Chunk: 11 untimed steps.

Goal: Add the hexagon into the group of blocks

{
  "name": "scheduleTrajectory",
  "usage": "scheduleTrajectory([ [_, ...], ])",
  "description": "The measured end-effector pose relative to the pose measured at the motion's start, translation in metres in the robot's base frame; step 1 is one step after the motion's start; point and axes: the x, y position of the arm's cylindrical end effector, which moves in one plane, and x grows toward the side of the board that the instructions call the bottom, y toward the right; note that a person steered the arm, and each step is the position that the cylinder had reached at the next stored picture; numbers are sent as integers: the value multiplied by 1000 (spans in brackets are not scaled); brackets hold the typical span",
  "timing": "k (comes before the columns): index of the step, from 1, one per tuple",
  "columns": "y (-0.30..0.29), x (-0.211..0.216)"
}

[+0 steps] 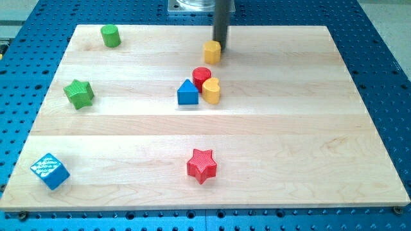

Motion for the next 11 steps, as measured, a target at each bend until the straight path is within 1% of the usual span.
scheduleTrajectory([
  [1, -36, 17],
  [2, -36, 29],
  [3, -30, 2],
  [4, 16, -2],
  [5, 34, 12],
  [6, -3, 26],
  [7, -49, 51],
  [9, -77, 46],
  [10, -93, 66],
  [11, -65, 81],
])
